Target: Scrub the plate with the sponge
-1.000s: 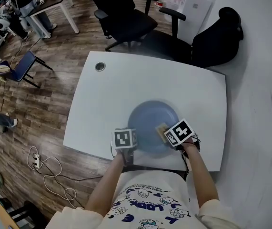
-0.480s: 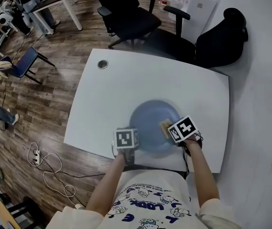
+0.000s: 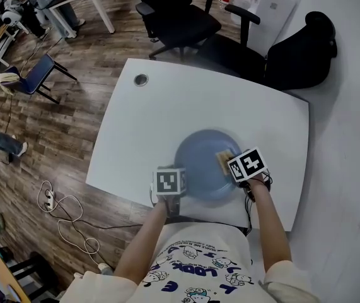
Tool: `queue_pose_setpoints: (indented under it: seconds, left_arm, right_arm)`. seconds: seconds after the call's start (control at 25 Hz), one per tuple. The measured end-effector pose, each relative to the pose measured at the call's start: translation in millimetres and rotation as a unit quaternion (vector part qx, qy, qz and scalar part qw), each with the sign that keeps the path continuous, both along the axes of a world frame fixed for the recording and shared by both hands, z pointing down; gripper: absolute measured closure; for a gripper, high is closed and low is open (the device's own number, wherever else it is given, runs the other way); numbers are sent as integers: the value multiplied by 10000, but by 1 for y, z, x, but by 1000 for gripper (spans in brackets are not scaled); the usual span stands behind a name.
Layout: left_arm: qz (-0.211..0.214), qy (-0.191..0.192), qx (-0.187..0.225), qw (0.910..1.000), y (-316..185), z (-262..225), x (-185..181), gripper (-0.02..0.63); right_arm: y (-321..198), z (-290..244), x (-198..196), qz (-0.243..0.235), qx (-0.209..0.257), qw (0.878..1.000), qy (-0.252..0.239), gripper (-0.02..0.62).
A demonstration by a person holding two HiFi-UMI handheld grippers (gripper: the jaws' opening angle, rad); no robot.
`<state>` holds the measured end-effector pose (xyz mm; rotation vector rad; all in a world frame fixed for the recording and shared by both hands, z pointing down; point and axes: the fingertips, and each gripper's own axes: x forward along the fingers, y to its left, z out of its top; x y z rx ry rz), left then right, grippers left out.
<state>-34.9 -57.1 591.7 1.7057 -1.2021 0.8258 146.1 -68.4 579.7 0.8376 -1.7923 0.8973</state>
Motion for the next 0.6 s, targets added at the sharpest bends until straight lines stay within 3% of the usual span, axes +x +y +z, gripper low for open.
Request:
queue_pose_setpoints:
  seconds: [0.6]
  left_arm:
    - [-61,-32,-35,10000,2,1,-1,541]
  right_arm:
    - [-23,-2,7,291,469,9984,134,549]
